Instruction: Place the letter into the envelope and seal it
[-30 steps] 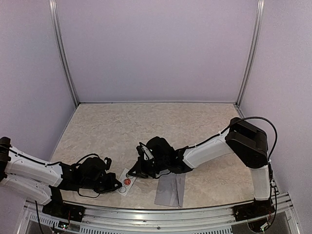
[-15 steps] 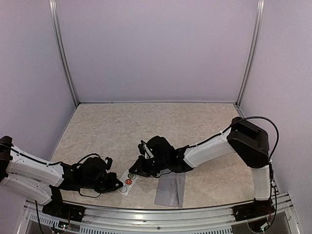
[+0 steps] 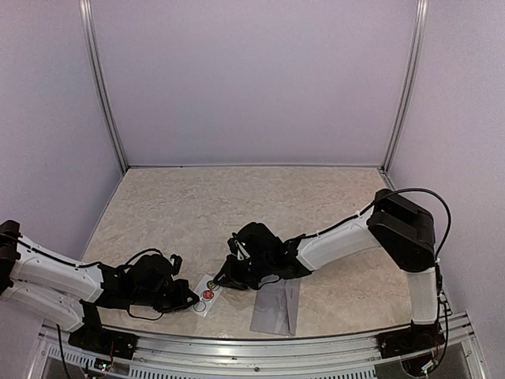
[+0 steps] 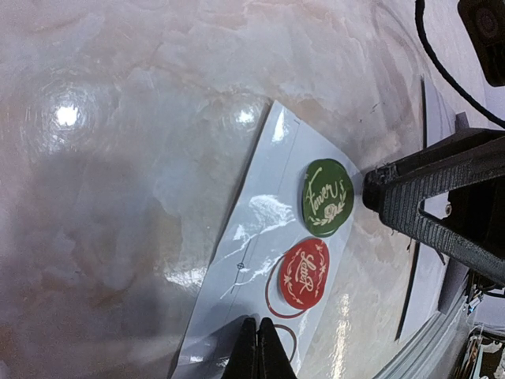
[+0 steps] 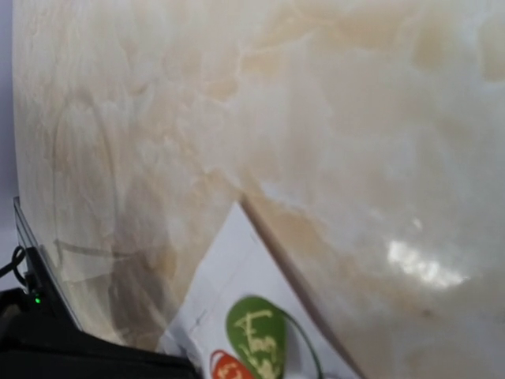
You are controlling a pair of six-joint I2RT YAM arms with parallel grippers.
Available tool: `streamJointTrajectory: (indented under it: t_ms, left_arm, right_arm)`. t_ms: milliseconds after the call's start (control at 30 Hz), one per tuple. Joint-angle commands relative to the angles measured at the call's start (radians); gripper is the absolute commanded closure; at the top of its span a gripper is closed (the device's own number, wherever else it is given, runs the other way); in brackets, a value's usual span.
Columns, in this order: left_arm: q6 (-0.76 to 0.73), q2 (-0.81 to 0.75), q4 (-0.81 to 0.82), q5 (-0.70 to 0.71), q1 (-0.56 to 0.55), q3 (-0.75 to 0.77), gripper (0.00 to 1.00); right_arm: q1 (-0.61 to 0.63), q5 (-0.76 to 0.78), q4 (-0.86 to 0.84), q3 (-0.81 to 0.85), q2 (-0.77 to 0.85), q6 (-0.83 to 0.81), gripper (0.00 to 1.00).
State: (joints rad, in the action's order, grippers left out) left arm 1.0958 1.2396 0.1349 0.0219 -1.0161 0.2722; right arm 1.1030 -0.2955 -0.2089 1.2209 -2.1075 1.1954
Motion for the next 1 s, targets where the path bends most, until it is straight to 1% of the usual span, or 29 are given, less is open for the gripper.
streamJointTrajectory:
  t_ms: [0,33,133,367,600,800,867,967]
  left_arm:
    - [-0.003,0.033,-0.101,-0.015,-0.007,-0.011,1.0]
    - [-0.002,0.034,-0.101,-0.016,-0.007,-0.011,1.0]
    - [-0.003,0.034,-0.101,-0.016,-0.007,-0.011,1.0]
    - [-0.003,0.029,-0.105,-0.016,-0.008,-0.011,1.0]
    - [-0.004,0.029,-0.106,-0.016,-0.007,-0.013,1.0]
    - [-0.003,0.031,-0.106,-0.016,-0.007,-0.011,1.0]
    - [-0.004,0.029,-0.107,-0.016,-0.007,-0.011,1.0]
    - [-0.001,0.029,-0.111,-0.015,-0.007,-0.012,1.0]
  right_arm:
    - [-0.009,-0.014,0.022,0.038,-0.039,0.006,0.86]
    - [-0.01,-0.013,0.024,0.044,-0.044,0.005,0.88]
    - [-0.012,-0.015,0.037,0.055,-0.053,0.007,0.89]
    - [-0.015,-0.003,0.065,0.055,-0.054,0.015,0.88]
    - [-0.015,-0.034,0.049,0.079,-0.087,0.018,0.88]
    - [-0.014,-0.039,0.076,0.106,-0.112,0.015,0.88]
    - [-0.015,-0.04,0.091,0.115,-0.121,0.014,0.91]
    - [-0.015,-0.047,0.088,0.121,-0.125,0.014,1.0]
